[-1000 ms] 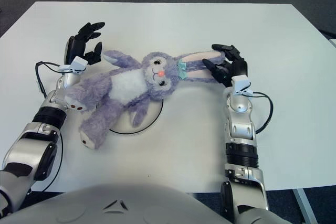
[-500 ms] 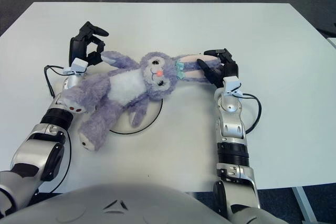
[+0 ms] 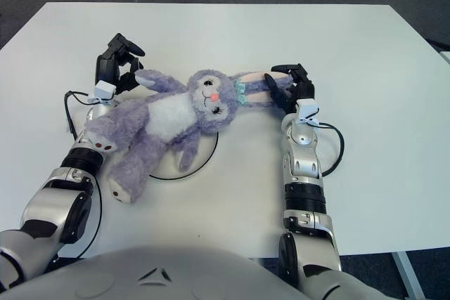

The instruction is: Put the doll into the plate.

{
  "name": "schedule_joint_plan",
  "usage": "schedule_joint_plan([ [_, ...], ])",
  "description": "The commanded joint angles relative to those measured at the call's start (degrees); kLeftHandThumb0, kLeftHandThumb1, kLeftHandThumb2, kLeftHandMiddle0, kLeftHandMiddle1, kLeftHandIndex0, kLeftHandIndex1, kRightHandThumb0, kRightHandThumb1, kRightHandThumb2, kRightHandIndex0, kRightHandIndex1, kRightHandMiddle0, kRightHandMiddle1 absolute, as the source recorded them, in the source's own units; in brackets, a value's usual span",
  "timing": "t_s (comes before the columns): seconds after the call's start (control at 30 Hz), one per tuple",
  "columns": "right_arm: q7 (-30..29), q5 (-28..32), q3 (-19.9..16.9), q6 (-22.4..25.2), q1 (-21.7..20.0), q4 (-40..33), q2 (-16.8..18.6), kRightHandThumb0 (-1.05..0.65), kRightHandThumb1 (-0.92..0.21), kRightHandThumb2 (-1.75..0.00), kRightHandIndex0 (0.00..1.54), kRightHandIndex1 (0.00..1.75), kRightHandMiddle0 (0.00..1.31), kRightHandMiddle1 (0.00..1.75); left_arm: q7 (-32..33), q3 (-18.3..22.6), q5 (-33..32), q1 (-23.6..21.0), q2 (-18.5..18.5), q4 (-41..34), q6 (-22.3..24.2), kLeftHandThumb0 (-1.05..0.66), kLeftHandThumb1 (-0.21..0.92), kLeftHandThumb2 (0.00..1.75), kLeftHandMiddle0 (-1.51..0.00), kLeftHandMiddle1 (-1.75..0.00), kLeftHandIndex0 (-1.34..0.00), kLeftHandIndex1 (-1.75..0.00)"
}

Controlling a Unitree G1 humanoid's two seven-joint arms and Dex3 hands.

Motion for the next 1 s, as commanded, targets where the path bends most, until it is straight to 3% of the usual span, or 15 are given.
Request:
schedule_joint_plan([
  [0.0,-0.57,0.52,-0.02,0.06,-1.78,1.2,0.64,-0.01,-0.62,-0.83,0.53,1.61,0.35,1.49,-1.36,0.48,-1.14,0.85,-0.9,1.63,-0.73,-0.35,0.92,0.68,-0.74,-1.75,-0.51,-1.74],
  [0.5,-2.39,0.44,-0.12,-0.17,-6.7,6.47,1.62,-0.01,-0.58,-0.89,0.54,1.63,0.35,1.52,-3.92,1.45,-2.62,0.4,-1.57,2.81,-1.38,-0.33,0.92,0.67,-0.76,-1.75,-0.51,-1.75],
  [0.97,-4.3,-0.31,0.79,1.24,-14.29,15.42,1.96,-0.01,-0.51,-0.99,0.58,1.63,0.36,1.56,-6.31,2.13,-4.01,0.2,-2.12,3.62,-2.14,-0.32,0.92,0.66,-0.77,-1.75,-0.52,-1.75],
])
